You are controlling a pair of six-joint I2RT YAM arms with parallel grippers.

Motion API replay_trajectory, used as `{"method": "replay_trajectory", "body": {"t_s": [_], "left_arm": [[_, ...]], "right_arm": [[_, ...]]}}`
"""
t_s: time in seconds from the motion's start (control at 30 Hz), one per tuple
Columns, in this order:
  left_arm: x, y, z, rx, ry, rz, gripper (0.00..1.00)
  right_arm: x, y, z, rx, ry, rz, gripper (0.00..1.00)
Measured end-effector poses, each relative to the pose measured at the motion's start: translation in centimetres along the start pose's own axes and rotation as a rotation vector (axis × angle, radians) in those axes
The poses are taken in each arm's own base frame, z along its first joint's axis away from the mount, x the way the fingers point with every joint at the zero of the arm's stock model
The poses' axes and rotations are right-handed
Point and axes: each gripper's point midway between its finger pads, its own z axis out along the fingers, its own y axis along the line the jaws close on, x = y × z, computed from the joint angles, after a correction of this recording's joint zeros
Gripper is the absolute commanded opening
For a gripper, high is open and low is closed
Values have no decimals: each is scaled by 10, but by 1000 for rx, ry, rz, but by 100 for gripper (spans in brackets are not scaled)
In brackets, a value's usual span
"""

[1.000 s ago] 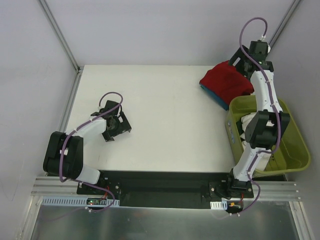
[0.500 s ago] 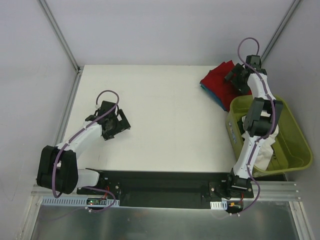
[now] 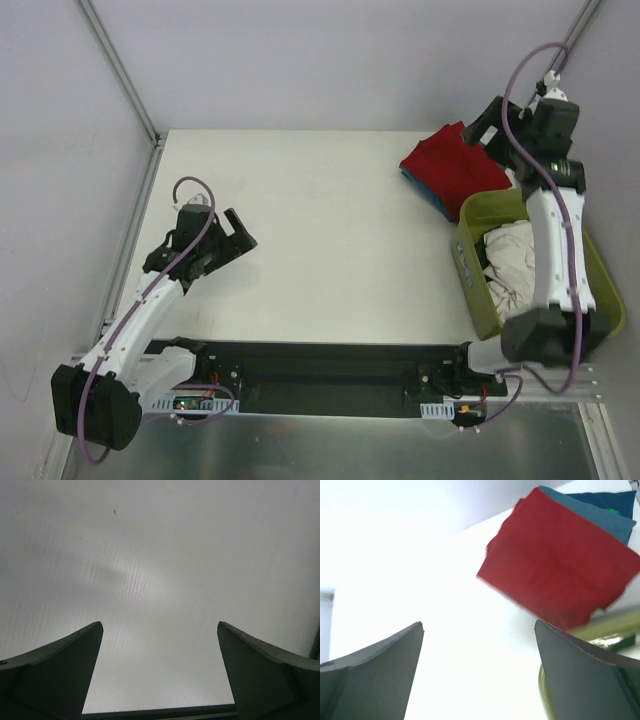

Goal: Fold and stack the t-shirts
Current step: Put the neatly folded tshirt into the corner of the board with the right arm

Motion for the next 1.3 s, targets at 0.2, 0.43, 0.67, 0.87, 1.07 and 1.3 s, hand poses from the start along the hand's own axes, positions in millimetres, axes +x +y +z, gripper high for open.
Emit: {"method": "replay_trajectory", "body": {"t_s": [0.2, 0.43, 0.67, 0.87, 1.07, 1.3], "left_arm": [[3, 2, -24, 18, -22, -3, 99], [7, 4, -43, 39, -45, -15, 99], [20, 15, -44, 29, -34, -21, 99], [17, 15, -49, 41, -61, -22, 99], [17, 19, -47, 20, -67, -30, 99], [22, 24, -41, -3, -42, -37, 99]], "right_arm": [[54, 27, -134, -150, -145, -78, 97], [220, -13, -139, -210, 83, -40, 97], [278, -29, -148, -273, 111, 6, 97], [271, -14, -158, -373, 68, -21, 97], [286, -14, -150, -397, 114, -18, 97], [289, -14, -146, -408, 114, -12, 97]]}}
